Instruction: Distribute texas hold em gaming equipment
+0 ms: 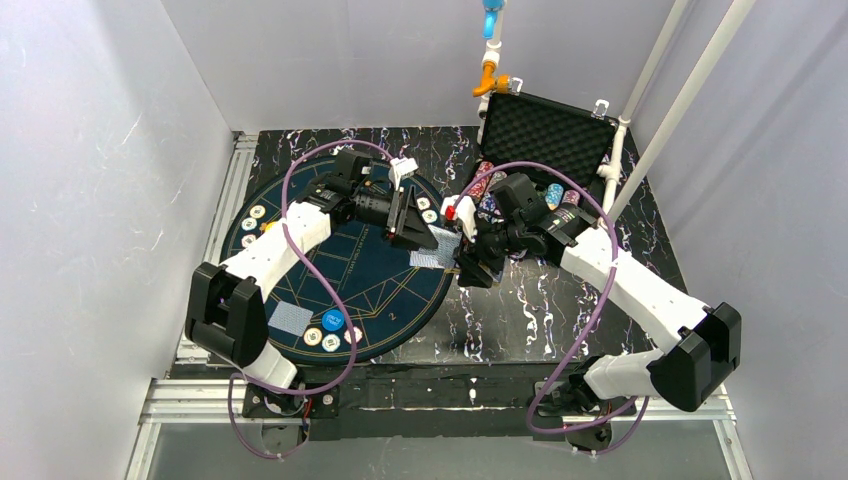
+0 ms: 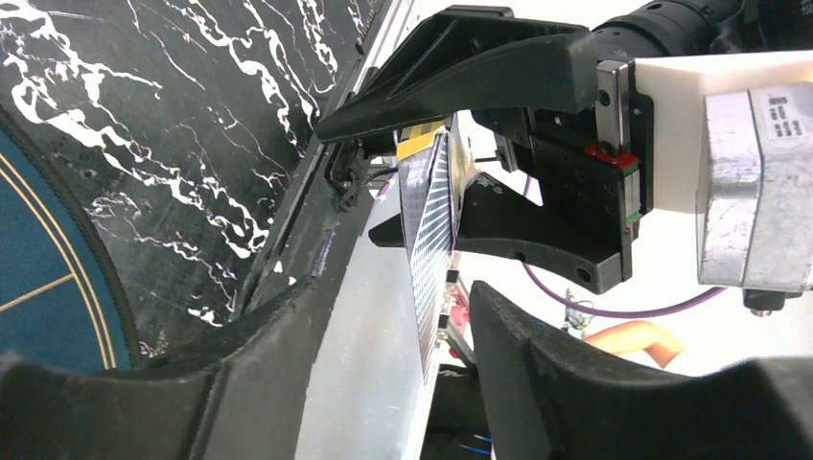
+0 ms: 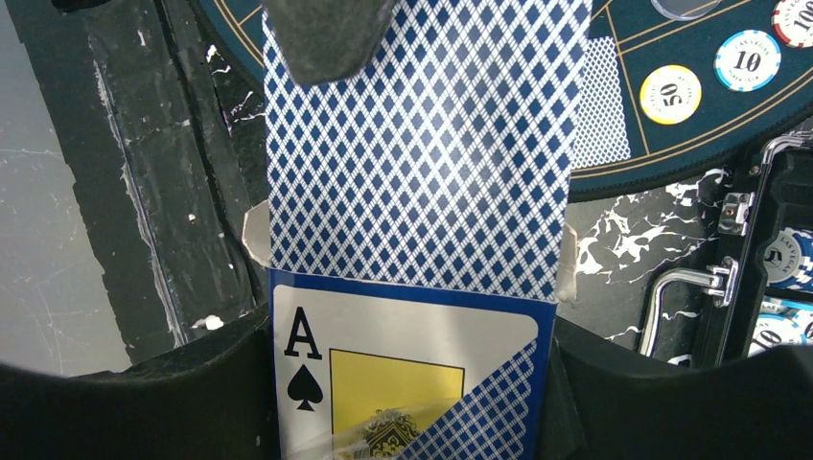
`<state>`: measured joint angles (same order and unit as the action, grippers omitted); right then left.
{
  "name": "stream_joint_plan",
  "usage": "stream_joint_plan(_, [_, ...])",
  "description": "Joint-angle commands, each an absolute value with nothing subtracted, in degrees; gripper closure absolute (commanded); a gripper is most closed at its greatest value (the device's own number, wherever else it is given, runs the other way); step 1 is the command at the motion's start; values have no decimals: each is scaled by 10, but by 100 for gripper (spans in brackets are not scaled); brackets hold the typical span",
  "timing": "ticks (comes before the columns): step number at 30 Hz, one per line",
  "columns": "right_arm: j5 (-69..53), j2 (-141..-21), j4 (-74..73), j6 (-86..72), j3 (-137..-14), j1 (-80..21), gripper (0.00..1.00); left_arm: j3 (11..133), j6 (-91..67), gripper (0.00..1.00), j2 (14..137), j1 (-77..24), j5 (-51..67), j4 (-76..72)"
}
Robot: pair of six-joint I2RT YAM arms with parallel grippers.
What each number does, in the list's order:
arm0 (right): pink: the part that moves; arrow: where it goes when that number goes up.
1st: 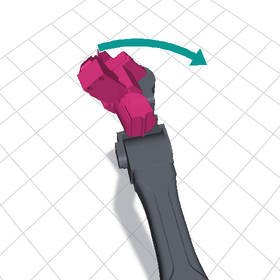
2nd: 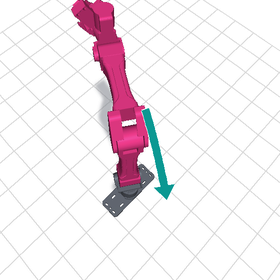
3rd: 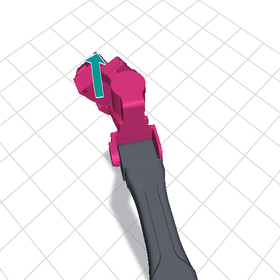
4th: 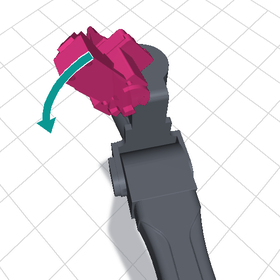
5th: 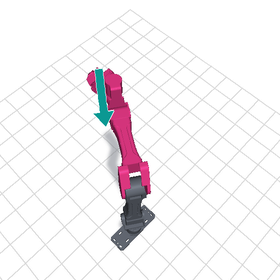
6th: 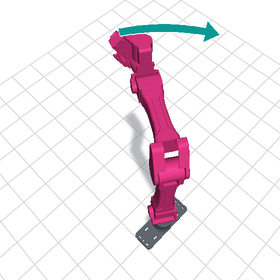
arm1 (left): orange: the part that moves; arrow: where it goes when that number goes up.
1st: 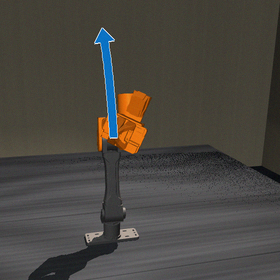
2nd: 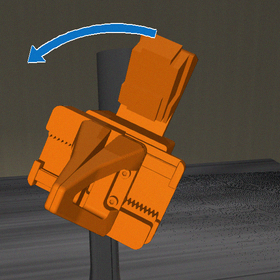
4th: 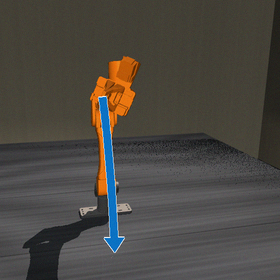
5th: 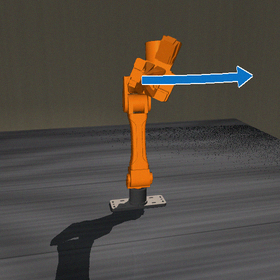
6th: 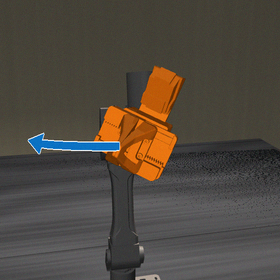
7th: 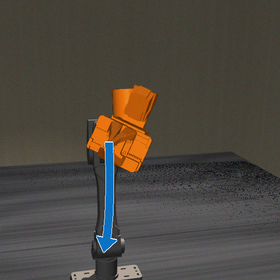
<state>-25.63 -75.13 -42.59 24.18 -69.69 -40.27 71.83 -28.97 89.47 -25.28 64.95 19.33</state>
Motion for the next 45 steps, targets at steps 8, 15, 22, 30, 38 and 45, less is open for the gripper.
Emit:
stream_joint_plan(8, [-278, -740, -390, 239, -722, -409, 99, 750, -297, 61, 896, -263, 647, 203])
stream_joint_plan(15, [-273, -730, -395, 239, -712, -409, 99, 722, -322, 79, 875, -221, 668, 191])
stream_joint_plan(22, [-270, -724, -395, 240, -701, -409, 99, 716, -340, 100, 860, -204, 693, 180])
stream_joint_plan(30, [-259, -714, -398, 243, -687, -409, 99, 701, -347, 100, 843, -144, 716, 193])
stream_joint_plan(38, [-259, -710, -402, 246, -686, -409, 99, 855, 171, 100, 925, -13, 662, 741])
stream_joint_plan(45, [-264, -709, -400, 247, -689, -409, 99, 857, 448, 100, 992, 170, 562, 962])
